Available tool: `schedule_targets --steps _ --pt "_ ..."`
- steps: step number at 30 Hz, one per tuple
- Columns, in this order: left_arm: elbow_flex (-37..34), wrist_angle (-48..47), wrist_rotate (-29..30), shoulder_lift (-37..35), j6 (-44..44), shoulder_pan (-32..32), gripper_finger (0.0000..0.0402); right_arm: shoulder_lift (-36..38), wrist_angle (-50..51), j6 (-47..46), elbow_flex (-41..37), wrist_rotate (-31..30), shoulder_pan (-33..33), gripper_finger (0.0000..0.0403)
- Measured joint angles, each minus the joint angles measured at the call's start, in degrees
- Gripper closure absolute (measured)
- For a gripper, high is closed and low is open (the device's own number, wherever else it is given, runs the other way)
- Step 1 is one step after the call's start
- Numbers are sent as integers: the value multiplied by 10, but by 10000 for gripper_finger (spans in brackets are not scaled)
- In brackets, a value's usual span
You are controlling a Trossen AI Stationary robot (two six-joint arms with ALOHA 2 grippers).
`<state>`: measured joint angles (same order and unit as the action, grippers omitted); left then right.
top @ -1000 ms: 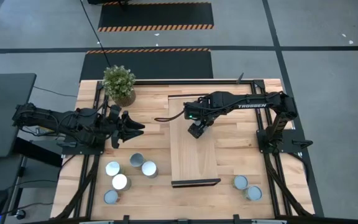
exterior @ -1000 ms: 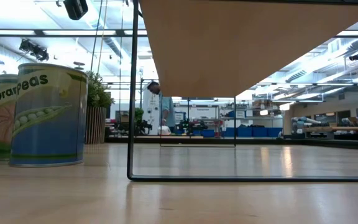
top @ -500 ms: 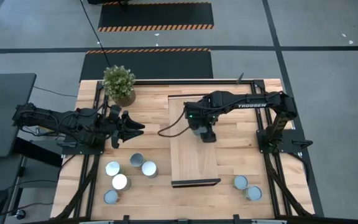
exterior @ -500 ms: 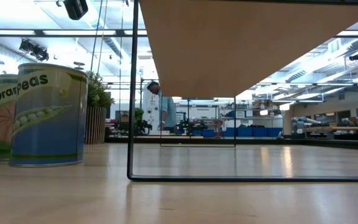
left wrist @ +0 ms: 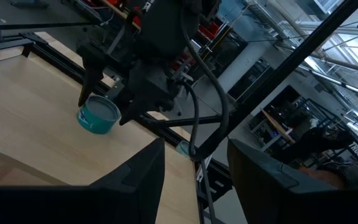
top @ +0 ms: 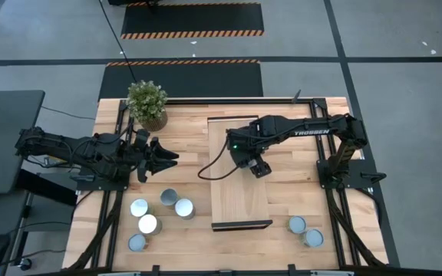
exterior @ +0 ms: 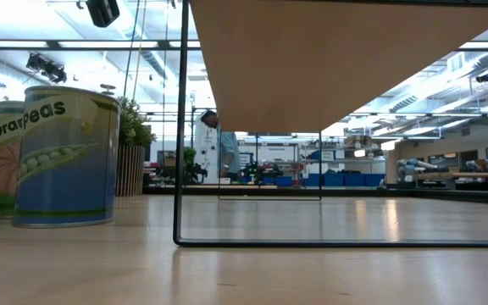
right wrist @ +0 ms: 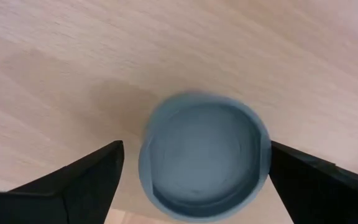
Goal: Pick and place cans onto a shelf
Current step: Put the green tuna can on the shelf
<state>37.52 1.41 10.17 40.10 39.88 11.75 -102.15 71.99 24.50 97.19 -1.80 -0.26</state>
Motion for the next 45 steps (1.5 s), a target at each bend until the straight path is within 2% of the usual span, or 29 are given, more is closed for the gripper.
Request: schedule_targets --steps 7,13,18,25,32,34,39,45 --pt "0 0 0 0 0 0 221 0 -11 11 0 3 -2 18" --pt "0 0 0 0 0 0 221 0 -13 -19 0 3 -3 56" --pt "0 0 0 0 0 0 221 0 -14 -82 0 -2 -3 86" --pt "0 0 0 0 0 0 221 0 -16 -266 1 -6 -3 92" --pt "0 0 0 0 0 0 221 1 -16 -625 2 -22 -3 92" --pt "0 0 0 0 0 0 221 2 -16 -691 2 -22 -3 91" --pt "0 0 0 0 0 0 221 0 -22 -707 0 -30 -3 74" --pt "0 0 0 0 0 0 221 -2 -23 -674 -1 -25 -3 25"
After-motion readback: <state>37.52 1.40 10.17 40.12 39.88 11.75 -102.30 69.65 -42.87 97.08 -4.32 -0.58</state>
